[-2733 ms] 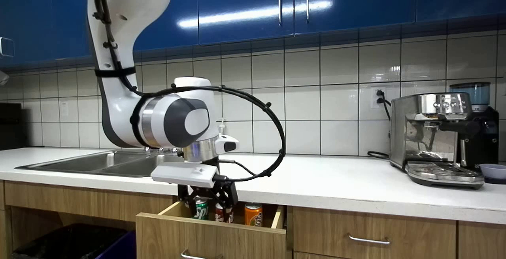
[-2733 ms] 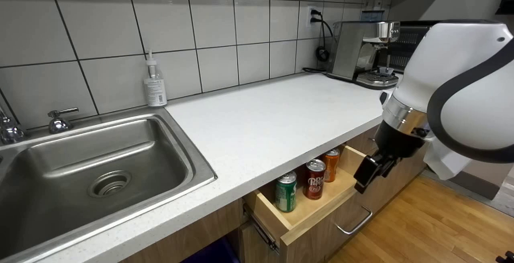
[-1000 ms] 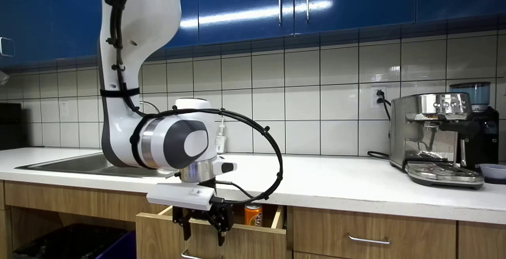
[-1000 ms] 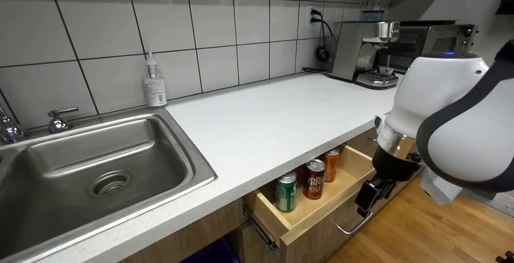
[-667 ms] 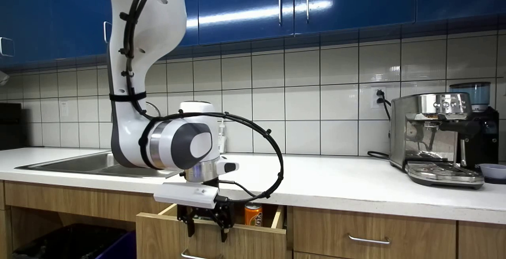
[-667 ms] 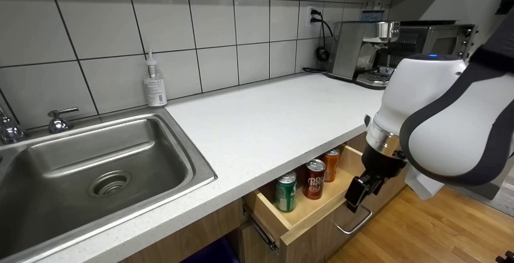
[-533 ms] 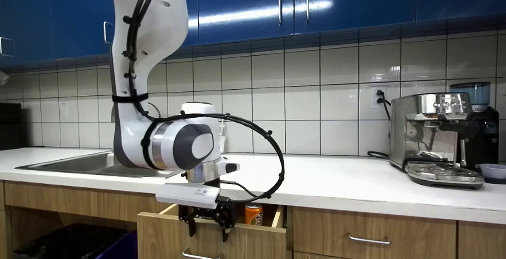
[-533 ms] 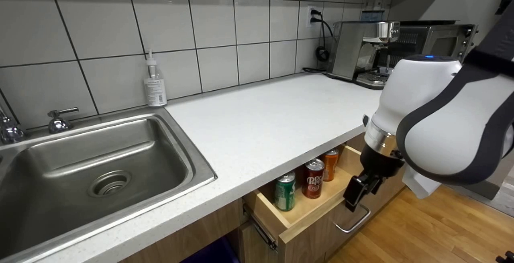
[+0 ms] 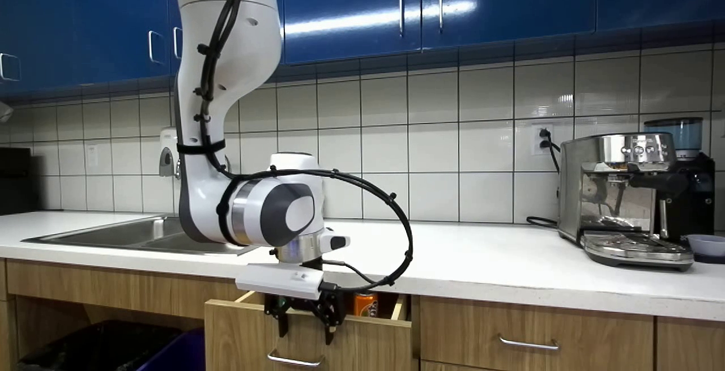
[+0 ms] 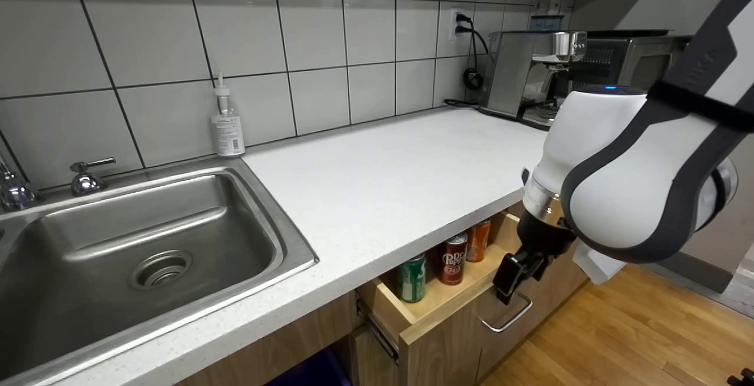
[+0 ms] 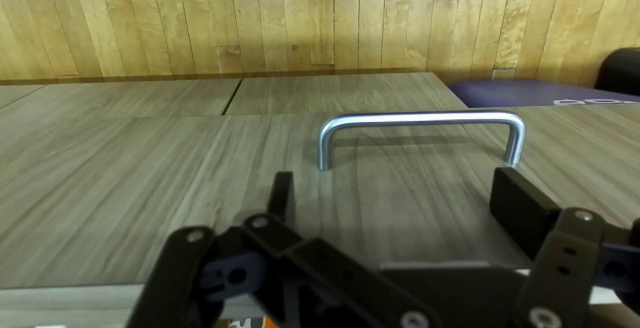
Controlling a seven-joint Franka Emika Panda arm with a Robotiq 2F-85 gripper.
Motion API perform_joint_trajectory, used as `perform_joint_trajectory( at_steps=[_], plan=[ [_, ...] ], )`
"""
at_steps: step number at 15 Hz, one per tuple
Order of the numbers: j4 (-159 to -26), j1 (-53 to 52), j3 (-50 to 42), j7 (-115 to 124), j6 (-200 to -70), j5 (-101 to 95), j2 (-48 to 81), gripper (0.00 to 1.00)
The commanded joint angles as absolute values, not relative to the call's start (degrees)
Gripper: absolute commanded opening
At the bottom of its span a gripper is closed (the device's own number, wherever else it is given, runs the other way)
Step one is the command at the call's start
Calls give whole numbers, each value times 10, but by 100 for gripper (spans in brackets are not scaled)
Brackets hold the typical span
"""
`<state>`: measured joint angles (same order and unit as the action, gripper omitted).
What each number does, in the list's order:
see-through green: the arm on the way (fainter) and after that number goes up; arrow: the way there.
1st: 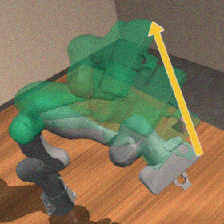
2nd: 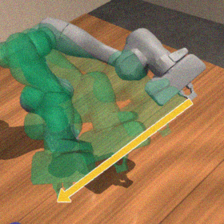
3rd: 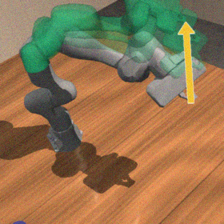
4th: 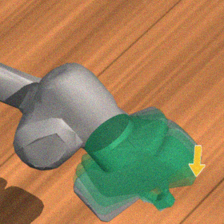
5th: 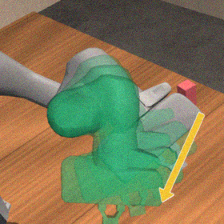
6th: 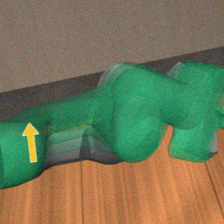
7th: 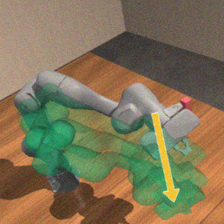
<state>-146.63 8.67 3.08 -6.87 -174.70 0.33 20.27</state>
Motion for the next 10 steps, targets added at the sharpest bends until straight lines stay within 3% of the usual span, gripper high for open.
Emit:
perform_joint_trajectory(
  at_steps=[1, 10],
  plan=[
    [-1418, 110, 45, -91, -1731, 7, 230, 100],
    [-1374, 109, 41, -97, -1704, 6, 247, 100]
  ],
)
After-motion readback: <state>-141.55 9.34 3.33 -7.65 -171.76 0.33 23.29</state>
